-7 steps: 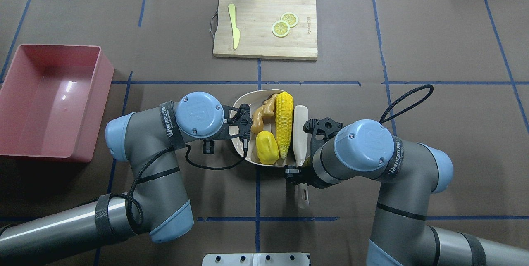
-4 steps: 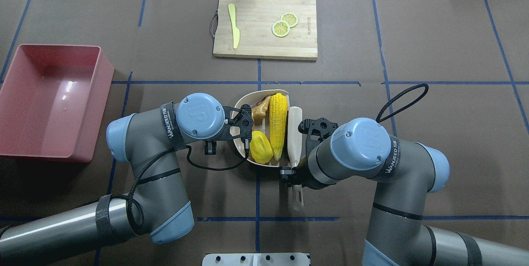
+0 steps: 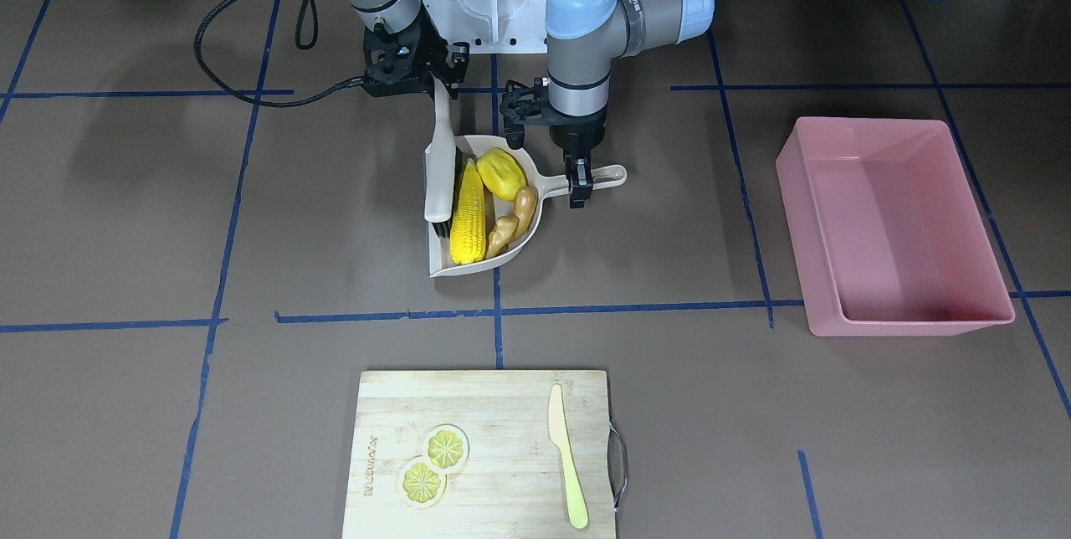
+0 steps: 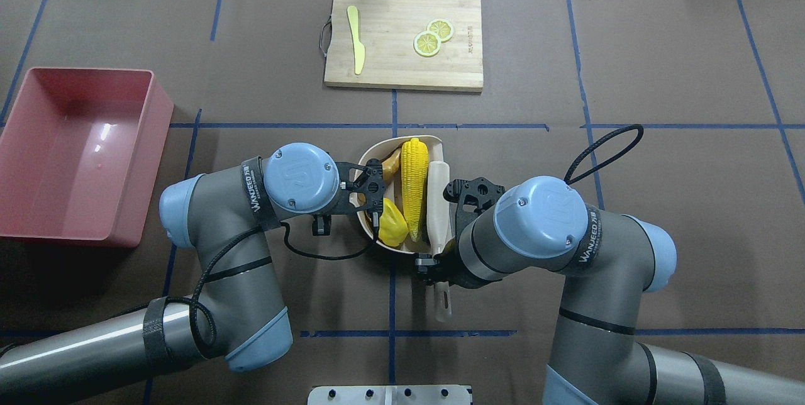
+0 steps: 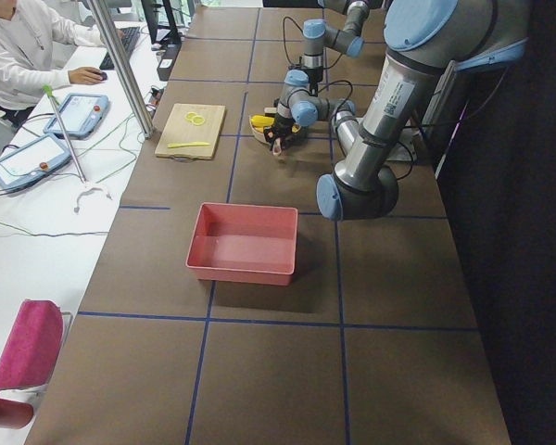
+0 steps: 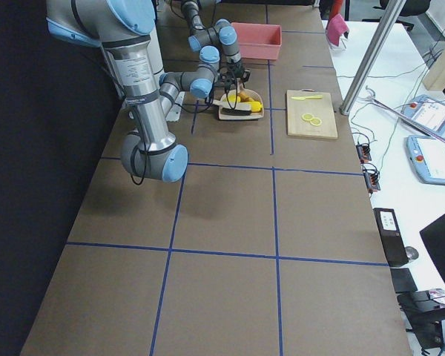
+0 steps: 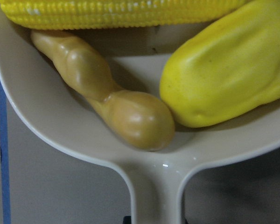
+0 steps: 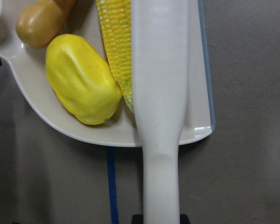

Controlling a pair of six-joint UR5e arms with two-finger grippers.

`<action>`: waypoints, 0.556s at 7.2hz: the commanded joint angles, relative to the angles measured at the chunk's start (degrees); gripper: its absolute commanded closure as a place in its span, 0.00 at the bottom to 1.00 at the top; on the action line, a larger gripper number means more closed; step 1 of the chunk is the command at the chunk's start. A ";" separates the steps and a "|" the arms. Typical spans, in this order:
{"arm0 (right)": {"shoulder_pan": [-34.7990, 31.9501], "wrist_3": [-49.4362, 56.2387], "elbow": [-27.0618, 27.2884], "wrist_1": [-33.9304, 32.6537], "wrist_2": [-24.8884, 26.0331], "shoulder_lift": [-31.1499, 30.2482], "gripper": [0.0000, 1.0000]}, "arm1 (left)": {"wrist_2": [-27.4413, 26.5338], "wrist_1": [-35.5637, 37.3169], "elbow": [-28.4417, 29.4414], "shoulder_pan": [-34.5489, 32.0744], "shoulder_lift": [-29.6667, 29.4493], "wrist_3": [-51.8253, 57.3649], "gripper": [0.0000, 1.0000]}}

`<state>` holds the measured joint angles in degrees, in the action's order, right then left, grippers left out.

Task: Sweep and dump trash into bin
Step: 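Lift the dustpan toward the pink bin with the left gripper while the right withdraws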

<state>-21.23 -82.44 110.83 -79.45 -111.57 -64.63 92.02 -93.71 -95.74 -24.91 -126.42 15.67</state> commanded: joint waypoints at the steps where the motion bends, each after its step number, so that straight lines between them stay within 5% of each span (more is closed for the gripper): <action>1: -5.02 0.00 3.49 -3.49 -5.99 -0.75 1.00 | 0.09 -3.66 -0.85 -0.40 0.73 -0.90 0.89; 4: -11.87 0.26 11.48 -4.66 -12.15 -6.09 1.00 | 0.62 -7.28 -1.38 -1.18 1.62 -5.20 0.89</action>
<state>-29.86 -82.23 118.69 -83.73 -120.62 -68.14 92.46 -100.18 -96.75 -25.62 -124.90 11.85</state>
